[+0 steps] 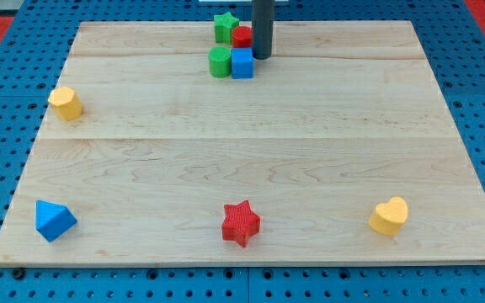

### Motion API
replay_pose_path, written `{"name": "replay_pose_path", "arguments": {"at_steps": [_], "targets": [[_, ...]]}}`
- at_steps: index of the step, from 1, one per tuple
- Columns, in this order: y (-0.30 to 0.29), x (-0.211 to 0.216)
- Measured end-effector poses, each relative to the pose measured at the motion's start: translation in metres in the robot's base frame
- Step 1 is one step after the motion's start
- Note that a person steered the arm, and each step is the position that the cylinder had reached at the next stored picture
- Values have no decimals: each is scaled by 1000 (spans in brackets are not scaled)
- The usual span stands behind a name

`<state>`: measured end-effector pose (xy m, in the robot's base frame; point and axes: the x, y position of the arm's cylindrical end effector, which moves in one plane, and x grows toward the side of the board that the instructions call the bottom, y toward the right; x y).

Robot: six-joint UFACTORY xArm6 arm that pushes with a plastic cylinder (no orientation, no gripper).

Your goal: Slide the yellow hexagon towards green circle

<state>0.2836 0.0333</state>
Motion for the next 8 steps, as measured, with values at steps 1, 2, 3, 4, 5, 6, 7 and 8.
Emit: {"name": "replay_pose_path", "arguments": {"at_steps": [1,2,3,4,5,6,7,8], "targets": [[45,13],[65,43],[38,66],[23,78],[-60,127],[-163,155],[-265,156],[-299,137]]}}
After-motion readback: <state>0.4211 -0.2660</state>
